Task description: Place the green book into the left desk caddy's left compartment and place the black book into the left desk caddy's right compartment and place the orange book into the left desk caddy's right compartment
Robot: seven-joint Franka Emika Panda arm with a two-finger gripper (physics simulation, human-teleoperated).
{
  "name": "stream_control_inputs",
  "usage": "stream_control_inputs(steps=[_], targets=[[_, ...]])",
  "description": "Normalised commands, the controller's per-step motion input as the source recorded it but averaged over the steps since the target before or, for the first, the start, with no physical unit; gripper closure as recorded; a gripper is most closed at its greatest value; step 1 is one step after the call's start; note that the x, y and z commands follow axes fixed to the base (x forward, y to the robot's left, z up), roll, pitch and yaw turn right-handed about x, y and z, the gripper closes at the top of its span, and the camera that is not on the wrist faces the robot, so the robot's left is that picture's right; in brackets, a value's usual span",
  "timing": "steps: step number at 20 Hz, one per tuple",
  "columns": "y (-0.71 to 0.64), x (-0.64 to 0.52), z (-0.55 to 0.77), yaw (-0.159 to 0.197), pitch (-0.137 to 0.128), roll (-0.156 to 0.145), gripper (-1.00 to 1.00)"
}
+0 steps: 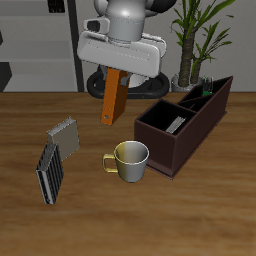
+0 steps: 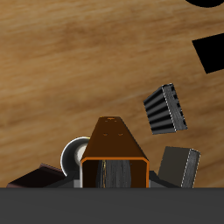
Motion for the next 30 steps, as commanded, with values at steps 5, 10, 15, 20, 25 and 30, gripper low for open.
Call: stream_control_inputs(steps=[5, 10, 15, 20, 25, 30], targets=[[0.35, -0.33, 0.10, -0.053, 0.046, -0.046, 1.00], [0.44, -0.21, 0.05, -0.071, 0.030, -0.051, 1.00], [0.46, -0.21, 0.06, -0.032, 0.041, -0.015, 1.00], [0.33, -0.09, 0.01, -0.029, 0.031, 0.011, 1.00], [0.24, -0.04, -0.07, -0.034, 0.037, 0.015, 1.00], [0.17, 0.00, -0.12, -0.019, 0.032, 0.002, 1.00]])
